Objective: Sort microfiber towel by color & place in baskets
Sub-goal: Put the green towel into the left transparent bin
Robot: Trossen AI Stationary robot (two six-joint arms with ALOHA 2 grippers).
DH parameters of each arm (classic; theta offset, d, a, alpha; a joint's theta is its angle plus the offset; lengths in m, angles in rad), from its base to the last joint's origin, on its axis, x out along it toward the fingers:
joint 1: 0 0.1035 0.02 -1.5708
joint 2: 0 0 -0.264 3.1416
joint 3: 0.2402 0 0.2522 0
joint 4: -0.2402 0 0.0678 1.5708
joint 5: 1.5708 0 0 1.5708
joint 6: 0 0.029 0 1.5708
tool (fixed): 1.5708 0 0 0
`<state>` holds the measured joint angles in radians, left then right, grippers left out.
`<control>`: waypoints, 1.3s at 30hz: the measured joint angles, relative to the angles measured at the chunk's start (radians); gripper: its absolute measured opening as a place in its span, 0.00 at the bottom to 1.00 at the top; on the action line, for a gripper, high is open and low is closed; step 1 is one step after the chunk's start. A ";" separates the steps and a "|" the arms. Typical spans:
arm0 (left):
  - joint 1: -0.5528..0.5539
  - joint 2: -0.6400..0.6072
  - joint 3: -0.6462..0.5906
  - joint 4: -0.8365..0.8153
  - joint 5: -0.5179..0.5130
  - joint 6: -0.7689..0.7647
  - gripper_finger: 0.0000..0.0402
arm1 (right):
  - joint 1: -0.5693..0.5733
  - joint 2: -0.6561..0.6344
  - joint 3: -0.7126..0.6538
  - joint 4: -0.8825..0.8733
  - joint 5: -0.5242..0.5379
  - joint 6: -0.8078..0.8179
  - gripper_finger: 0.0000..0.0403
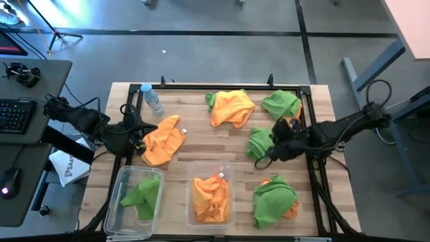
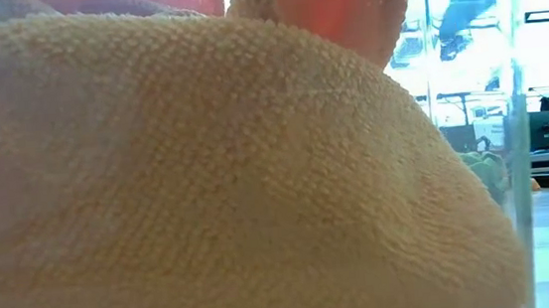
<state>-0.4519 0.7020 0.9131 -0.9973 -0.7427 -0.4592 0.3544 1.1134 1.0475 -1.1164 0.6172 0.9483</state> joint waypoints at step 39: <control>0.068 0.176 0.000 0.143 -0.092 0.015 0.00 | -1.184 -0.087 -0.378 0.254 -0.330 -0.421 0.30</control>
<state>-0.3834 0.8776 0.9131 -0.8547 -0.8350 -0.4446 -0.8301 1.0264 0.6699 -0.8620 0.2876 0.5277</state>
